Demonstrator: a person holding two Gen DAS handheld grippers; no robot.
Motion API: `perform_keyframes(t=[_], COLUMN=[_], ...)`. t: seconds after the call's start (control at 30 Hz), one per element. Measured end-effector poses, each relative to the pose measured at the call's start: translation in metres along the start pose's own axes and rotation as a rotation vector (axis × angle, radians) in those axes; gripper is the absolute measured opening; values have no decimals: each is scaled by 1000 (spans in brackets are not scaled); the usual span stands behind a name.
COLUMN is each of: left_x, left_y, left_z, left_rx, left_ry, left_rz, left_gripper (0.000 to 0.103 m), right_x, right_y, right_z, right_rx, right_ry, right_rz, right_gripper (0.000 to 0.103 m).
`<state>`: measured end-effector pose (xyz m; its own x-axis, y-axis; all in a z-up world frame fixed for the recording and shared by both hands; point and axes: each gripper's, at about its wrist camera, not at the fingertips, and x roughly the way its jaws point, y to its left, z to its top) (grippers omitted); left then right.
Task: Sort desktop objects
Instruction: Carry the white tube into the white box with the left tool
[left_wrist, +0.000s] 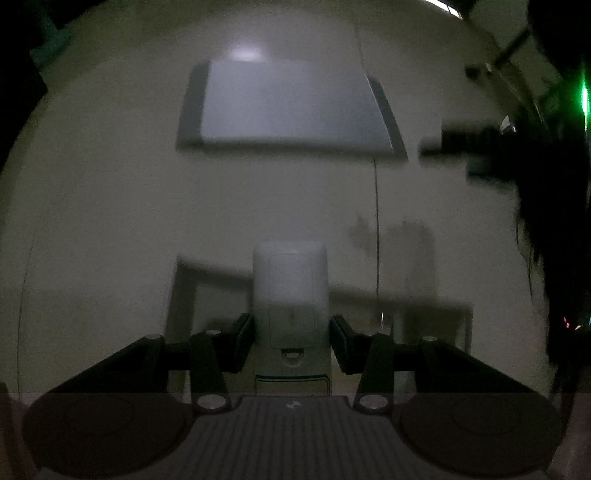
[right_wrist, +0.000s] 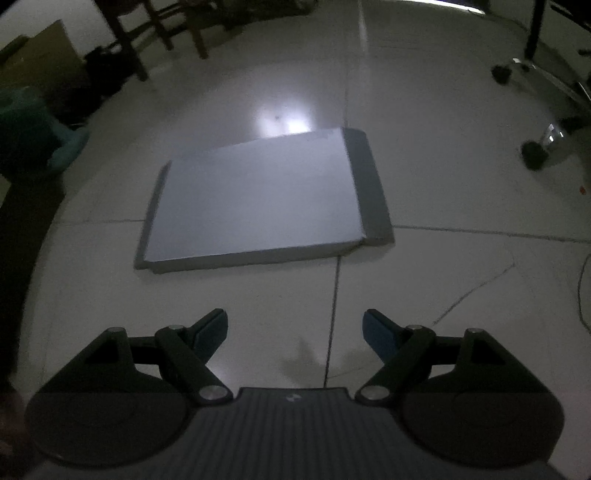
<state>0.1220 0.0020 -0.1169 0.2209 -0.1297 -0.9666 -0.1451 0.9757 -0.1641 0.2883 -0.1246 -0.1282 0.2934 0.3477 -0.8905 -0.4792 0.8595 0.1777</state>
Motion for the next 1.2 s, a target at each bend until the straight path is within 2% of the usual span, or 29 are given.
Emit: perform_keyframes(t=[0.1,0.27,0.5,0.8,1.07,1.2], left_x=[17,52,94,142,153,155], left_y=[-3,2,18,28,32,38], left_z=[-27,-54,-63,-72,-80,-80], left_rx=[51,78,41,87,107,84], left_ry=[38,78,119,175,179,183], left_rz=[28,69,139,190,191,179], left_gripper=[40,40,40,40,40,41], right_x=[-2,-6,-10,-2,4,6], right_y=[-1,-4,-7,-4,-7,-6], right_z=[-2,-6,-11,-16,-23,-25], right_rx=[-4,-12,-19,-27,-28,-33], right_ry=[3,9,17,37,59,64], right_rz=[-7,-17,-30,-24,-41,-47], right_gripper=[83,83,83,83,83,83])
